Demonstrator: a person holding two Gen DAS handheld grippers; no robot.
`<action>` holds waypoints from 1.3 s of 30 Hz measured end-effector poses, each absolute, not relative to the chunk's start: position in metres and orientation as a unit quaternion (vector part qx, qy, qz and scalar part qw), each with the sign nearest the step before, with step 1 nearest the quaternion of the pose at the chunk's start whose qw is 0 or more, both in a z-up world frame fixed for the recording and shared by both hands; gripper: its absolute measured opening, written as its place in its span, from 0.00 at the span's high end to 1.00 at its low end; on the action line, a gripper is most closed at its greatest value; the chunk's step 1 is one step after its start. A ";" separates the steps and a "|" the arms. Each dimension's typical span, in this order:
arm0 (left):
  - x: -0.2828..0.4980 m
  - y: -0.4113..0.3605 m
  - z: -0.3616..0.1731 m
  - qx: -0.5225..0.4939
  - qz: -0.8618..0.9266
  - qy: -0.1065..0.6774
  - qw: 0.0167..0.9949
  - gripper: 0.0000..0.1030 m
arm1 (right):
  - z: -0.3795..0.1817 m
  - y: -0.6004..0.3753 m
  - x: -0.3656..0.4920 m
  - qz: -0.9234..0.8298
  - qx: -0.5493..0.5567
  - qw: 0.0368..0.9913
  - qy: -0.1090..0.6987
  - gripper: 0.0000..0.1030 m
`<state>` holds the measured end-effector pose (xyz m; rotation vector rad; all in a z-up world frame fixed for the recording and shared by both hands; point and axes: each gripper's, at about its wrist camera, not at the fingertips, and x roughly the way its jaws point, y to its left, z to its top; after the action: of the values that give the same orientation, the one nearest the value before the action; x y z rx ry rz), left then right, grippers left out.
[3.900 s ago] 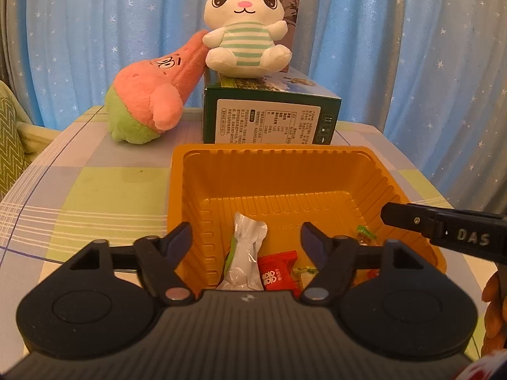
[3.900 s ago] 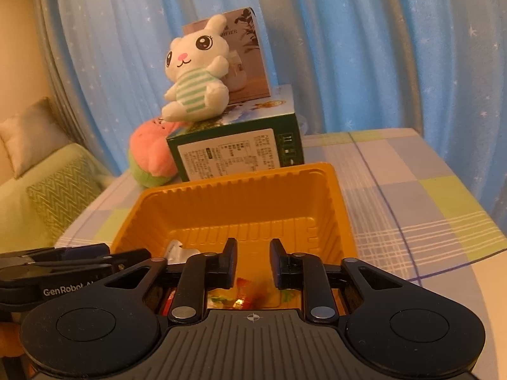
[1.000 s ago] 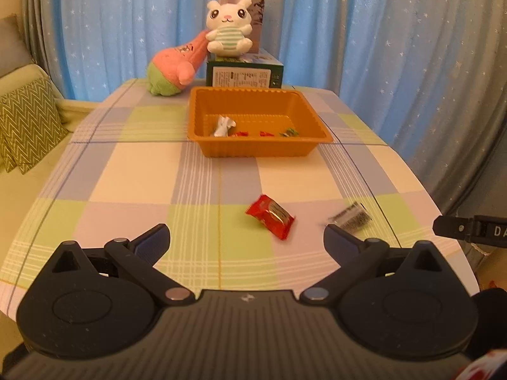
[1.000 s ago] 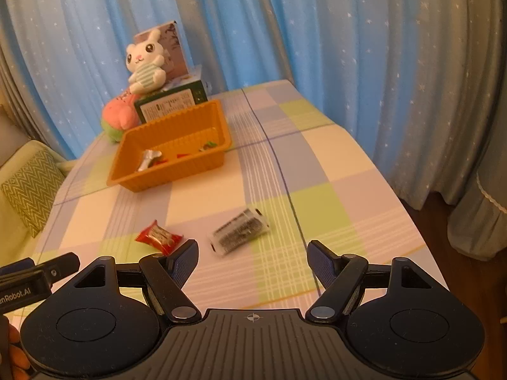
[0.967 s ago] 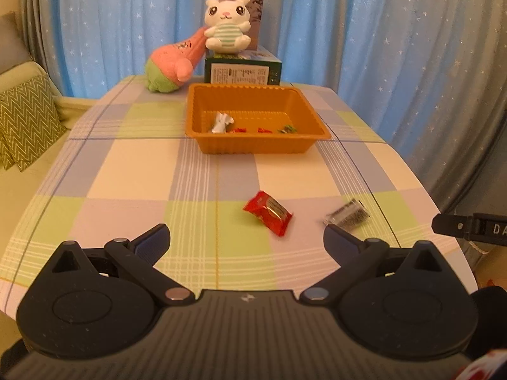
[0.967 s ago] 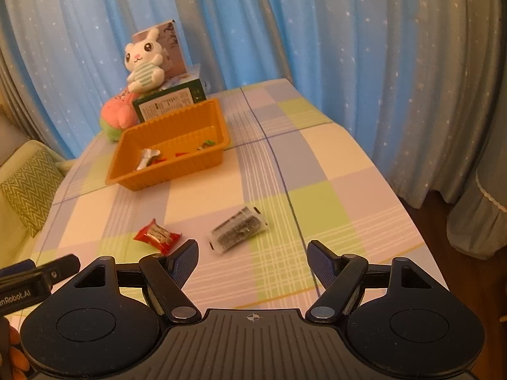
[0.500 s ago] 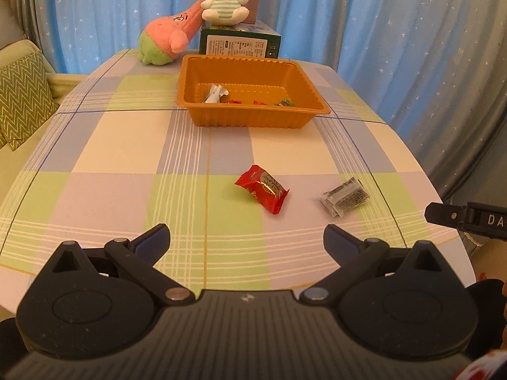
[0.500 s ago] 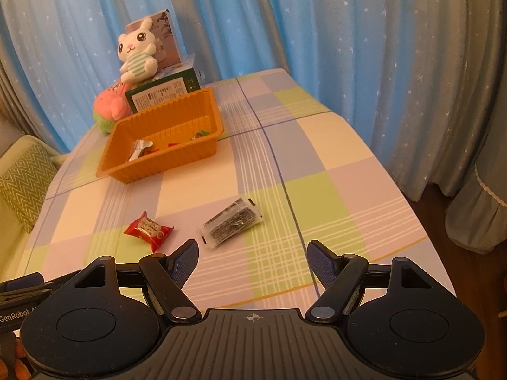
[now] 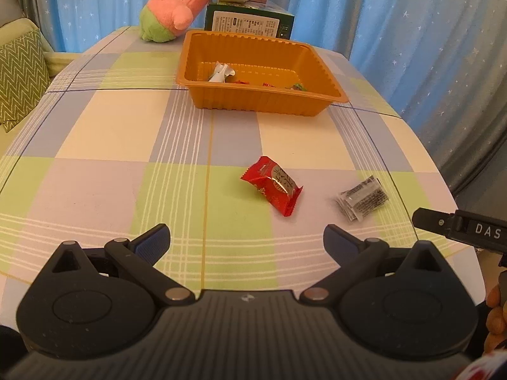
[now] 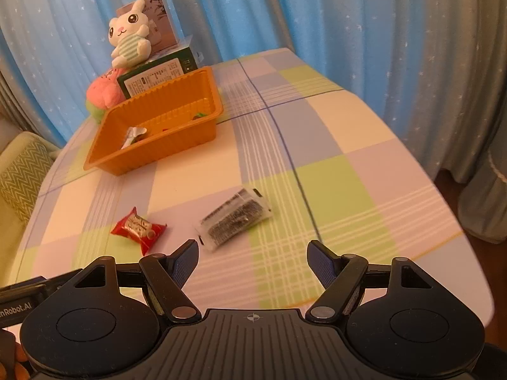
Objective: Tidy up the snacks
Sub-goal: 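Lift both tools from the tray back toward the red and dark packets, then grasp the red packet with the left tool while the right tool grasps the dark clear packet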
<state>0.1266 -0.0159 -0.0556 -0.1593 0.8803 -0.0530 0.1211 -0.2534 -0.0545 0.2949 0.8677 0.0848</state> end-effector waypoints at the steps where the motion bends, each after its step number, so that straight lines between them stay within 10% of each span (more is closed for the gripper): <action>1: 0.130 -0.016 -0.058 -0.077 -0.025 0.426 0.901 0.01 | -0.058 -0.253 0.125 0.045 0.148 0.895 0.419 0.27; 16: 0.159 -0.006 -0.080 -0.096 -0.019 0.429 0.898 0.02 | -0.107 -0.227 0.190 0.056 0.178 0.884 0.428 0.28; 26: 0.164 0.002 -0.090 -0.111 -0.015 0.433 0.894 0.02 | -0.119 -0.193 0.208 0.077 0.039 0.898 0.431 0.60; 39: 0.183 -0.034 -0.089 -0.135 -0.043 0.407 0.902 0.18 | -0.111 -0.226 0.183 0.061 0.055 0.904 0.421 0.63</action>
<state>0.1831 -0.0338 -0.0891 -0.2799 0.8422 -0.0897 0.1826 -0.2264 -0.1112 0.1135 0.8695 0.1257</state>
